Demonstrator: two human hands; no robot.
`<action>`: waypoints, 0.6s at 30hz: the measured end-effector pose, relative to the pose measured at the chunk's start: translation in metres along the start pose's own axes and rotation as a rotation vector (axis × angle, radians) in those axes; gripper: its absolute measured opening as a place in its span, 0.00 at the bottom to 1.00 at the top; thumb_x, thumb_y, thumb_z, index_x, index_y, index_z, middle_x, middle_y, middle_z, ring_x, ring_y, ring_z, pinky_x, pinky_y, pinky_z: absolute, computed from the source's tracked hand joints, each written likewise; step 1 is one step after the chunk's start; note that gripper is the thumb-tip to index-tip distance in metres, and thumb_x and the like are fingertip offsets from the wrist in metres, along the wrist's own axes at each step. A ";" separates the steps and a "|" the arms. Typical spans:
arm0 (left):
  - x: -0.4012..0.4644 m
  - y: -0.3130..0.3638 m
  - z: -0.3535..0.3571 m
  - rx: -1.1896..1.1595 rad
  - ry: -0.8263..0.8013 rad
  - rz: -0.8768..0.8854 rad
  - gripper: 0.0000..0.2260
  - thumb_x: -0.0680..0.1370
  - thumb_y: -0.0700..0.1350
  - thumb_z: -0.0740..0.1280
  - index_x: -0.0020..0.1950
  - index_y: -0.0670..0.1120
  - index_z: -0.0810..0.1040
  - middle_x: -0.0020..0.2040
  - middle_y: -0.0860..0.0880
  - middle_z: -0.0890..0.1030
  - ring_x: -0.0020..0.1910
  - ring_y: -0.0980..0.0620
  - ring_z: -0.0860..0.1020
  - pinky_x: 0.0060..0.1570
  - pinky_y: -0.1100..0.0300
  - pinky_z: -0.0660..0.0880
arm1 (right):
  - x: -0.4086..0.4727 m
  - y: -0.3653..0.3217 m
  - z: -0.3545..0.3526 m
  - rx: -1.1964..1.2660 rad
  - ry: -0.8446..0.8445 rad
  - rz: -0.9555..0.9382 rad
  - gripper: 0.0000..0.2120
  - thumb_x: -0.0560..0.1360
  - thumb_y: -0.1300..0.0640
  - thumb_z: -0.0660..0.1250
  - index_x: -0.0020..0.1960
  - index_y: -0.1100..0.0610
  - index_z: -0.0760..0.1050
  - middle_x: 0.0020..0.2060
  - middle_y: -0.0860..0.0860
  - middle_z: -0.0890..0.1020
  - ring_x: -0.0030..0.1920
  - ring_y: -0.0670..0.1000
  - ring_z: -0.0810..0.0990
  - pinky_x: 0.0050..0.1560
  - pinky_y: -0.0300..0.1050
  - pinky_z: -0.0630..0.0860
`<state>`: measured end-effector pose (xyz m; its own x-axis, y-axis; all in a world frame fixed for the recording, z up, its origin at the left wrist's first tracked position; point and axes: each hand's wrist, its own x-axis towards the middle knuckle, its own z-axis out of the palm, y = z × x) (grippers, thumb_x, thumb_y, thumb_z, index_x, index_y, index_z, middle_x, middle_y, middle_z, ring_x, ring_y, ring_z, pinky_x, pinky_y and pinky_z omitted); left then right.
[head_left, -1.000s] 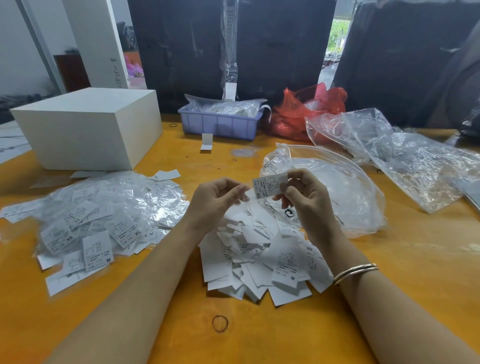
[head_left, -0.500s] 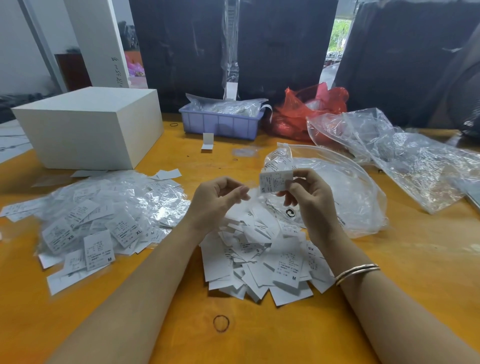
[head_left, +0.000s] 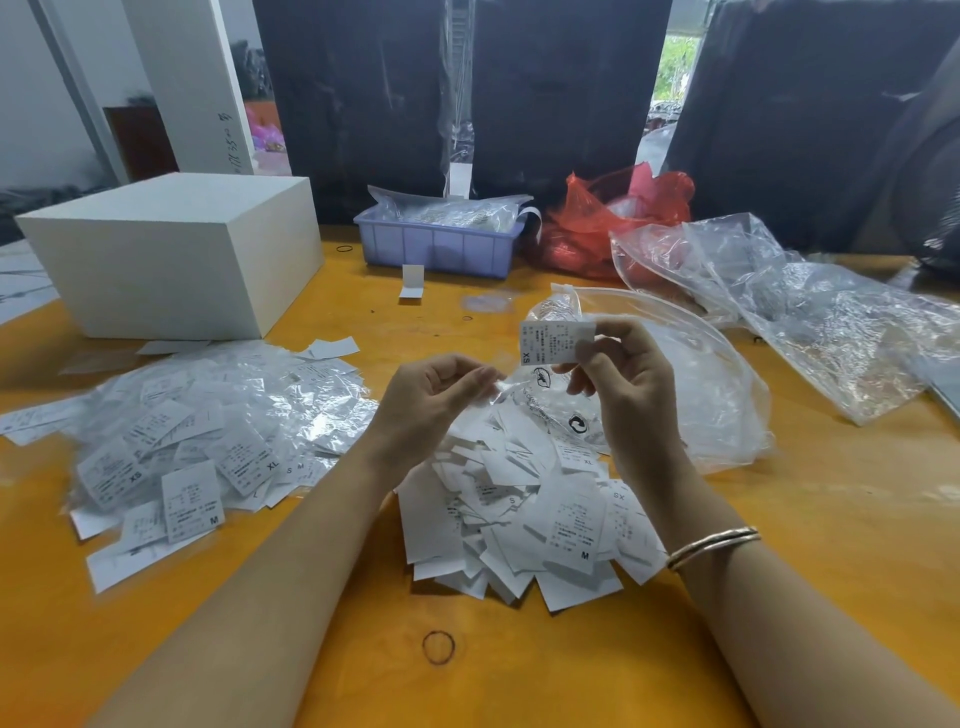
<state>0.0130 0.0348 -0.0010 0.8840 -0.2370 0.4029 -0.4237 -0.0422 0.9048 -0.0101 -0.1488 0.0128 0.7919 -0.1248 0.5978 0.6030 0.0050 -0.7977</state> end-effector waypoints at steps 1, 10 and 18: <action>0.000 0.000 0.000 0.002 -0.005 0.001 0.09 0.72 0.49 0.66 0.46 0.46 0.81 0.37 0.53 0.84 0.39 0.58 0.81 0.42 0.69 0.75 | 0.000 0.001 0.000 -0.002 0.000 0.000 0.04 0.76 0.64 0.61 0.46 0.56 0.72 0.35 0.47 0.83 0.31 0.44 0.76 0.33 0.33 0.72; 0.000 -0.001 0.000 0.002 -0.010 -0.006 0.08 0.72 0.49 0.67 0.46 0.47 0.81 0.38 0.53 0.84 0.40 0.57 0.82 0.44 0.68 0.77 | -0.001 0.003 0.001 0.005 0.001 0.027 0.03 0.75 0.61 0.62 0.47 0.55 0.73 0.37 0.49 0.83 0.31 0.44 0.76 0.33 0.32 0.72; 0.001 -0.001 -0.001 0.017 0.028 -0.014 0.09 0.71 0.50 0.67 0.45 0.46 0.80 0.36 0.53 0.83 0.39 0.54 0.80 0.44 0.65 0.77 | -0.003 0.001 0.003 -0.020 -0.093 0.073 0.11 0.75 0.74 0.58 0.45 0.59 0.73 0.33 0.53 0.80 0.29 0.44 0.76 0.31 0.34 0.72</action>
<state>0.0142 0.0352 -0.0011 0.8950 -0.2089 0.3940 -0.4142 -0.0621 0.9080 -0.0118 -0.1452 0.0107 0.8394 -0.0323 0.5425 0.5425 -0.0090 -0.8400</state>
